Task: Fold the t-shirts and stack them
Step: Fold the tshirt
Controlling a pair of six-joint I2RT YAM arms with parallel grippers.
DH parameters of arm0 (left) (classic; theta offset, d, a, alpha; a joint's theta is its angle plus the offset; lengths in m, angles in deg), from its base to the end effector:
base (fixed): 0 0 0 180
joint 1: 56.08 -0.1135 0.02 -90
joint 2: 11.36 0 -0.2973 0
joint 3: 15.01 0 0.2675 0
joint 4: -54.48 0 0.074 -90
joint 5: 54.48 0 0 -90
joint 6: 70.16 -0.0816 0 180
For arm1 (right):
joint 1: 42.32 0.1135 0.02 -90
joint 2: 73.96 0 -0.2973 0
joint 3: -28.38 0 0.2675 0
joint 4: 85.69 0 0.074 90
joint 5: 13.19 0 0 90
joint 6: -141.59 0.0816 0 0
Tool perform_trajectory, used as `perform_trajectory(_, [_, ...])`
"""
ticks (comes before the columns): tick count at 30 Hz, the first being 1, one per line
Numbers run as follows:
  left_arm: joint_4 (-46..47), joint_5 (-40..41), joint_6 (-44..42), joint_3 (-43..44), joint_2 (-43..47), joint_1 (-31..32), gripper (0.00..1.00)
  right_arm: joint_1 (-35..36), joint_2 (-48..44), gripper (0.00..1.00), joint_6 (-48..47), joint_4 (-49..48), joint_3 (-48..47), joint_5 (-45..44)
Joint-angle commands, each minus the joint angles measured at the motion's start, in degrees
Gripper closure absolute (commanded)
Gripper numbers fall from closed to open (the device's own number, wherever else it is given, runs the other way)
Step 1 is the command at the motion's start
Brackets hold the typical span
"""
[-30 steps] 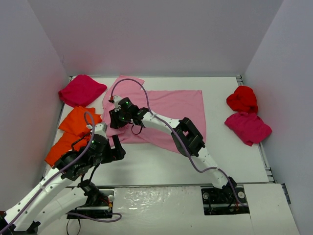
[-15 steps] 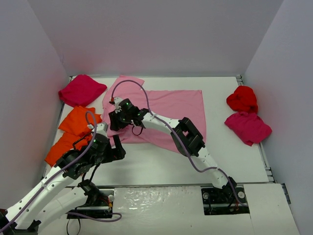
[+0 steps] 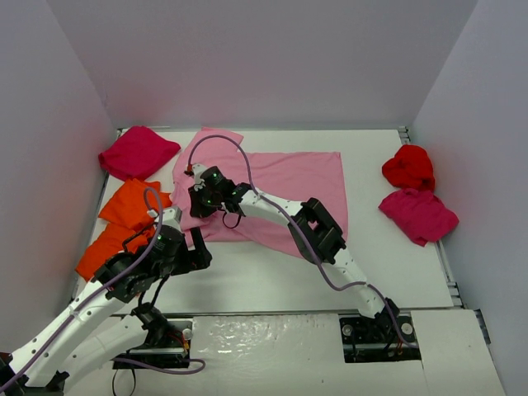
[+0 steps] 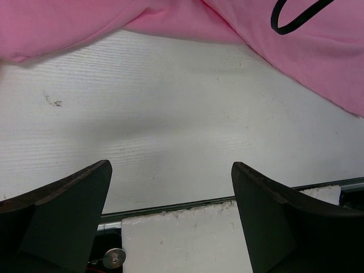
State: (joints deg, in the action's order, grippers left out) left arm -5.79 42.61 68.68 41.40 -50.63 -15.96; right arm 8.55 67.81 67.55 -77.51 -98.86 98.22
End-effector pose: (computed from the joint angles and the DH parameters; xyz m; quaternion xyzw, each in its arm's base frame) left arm 0.1277 -0.0945 0.2746 -0.0941 0.9112 -0.2376 0.3230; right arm 0.3876 0.5237 0.1725 -0.3435 0.7495 0.4289 0.3693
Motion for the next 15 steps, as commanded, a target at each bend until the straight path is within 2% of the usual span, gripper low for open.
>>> perform_trajectory(1, [2.1,0.7,0.6,2.2,-0.6,0.3,0.16,0.1,-5.7,1.00,-0.6,-2.8,-0.5,0.0])
perform_trajectory(15, [1.6,0.7,1.0,1.8,0.5,0.2,0.16,-0.4,-5.8,1.00,-2.4,-2.8,-7.5,-2.6])
